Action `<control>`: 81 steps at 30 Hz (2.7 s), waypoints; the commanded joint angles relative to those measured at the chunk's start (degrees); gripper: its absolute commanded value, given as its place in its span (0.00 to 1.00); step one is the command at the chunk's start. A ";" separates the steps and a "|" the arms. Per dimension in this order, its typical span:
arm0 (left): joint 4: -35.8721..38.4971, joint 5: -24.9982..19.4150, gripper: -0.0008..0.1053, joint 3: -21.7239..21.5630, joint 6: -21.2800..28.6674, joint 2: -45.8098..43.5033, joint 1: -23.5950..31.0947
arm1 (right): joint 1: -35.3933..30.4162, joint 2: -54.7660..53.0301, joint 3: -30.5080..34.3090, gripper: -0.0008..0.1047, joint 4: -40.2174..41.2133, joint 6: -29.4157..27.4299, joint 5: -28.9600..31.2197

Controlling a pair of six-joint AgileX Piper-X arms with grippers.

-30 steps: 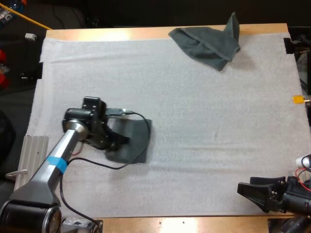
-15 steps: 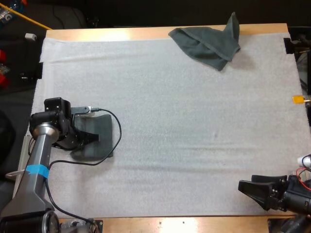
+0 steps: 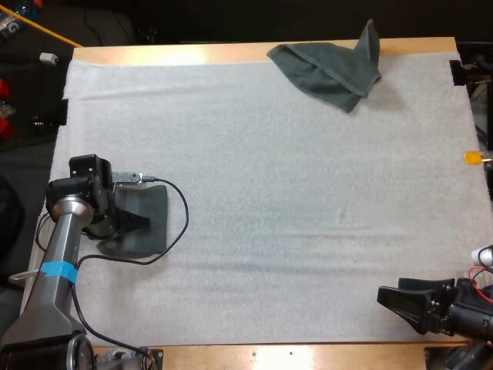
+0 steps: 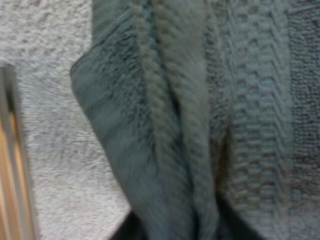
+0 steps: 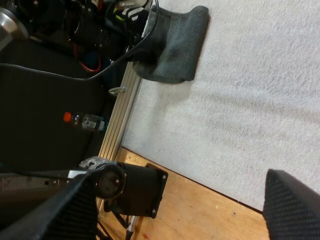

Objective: Pick towel from pile, fold and stack

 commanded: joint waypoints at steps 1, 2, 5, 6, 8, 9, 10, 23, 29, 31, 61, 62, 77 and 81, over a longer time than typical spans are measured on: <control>-0.12 -1.93 0.52 -0.54 -0.25 -0.58 -0.10 | 0.16 0.02 -0.01 0.64 -0.83 0.06 0.00; -0.12 -2.59 0.60 -0.54 -0.33 -0.58 -0.10 | 0.16 0.02 -0.01 0.64 -0.83 0.21 0.00; 0.45 -5.69 0.65 -1.26 -0.34 -0.58 -0.10 | 0.16 0.02 -0.01 0.64 -0.83 0.23 0.00; 1.08 -5.88 0.62 -1.90 -0.34 -0.83 -0.21 | 0.16 0.02 -0.01 0.64 -0.83 0.23 0.00; 2.26 -5.49 0.58 -2.88 -0.45 -1.42 -0.24 | 0.16 0.02 -0.01 0.64 -0.83 0.23 0.00; 2.93 -5.16 0.57 -3.55 -0.50 -1.99 -0.23 | 0.16 0.02 -0.01 0.64 -0.83 0.23 0.00; 3.34 -4.98 0.56 -4.09 -0.49 -2.55 -0.23 | 0.16 0.02 -0.01 0.64 -0.83 0.23 0.10; 4.34 10.66 0.56 -4.97 -1.74 -6.96 -0.23 | 0.16 0.02 2.87 0.64 -0.83 0.26 1.19; 1.05 10.66 0.56 -1.18 -1.74 -2.52 -0.23 | 0.16 0.06 3.76 0.64 -2.16 0.76 0.12; 0.35 10.66 0.56 -0.20 -1.74 -0.51 -0.23 | 0.16 0.06 3.76 0.64 -4.50 0.88 -0.99; 4.83 21.87 0.56 -15.32 -1.74 -10.03 -0.23 | 0.16 0.27 6.11 0.64 -13.64 -0.15 4.66; 4.83 22.93 0.56 -15.86 -1.74 -11.74 -0.23 | 0.16 0.32 6.52 0.64 -13.64 -1.04 4.71; 6.03 27.83 0.56 -16.42 -4.46 -27.25 -0.23 | -1.32 16.79 7.02 0.64 -17.43 -14.46 5.09; 6.49 28.26 0.56 -16.42 -4.46 -29.26 -1.23 | -5.73 21.68 7.02 0.64 -20.56 -16.30 4.91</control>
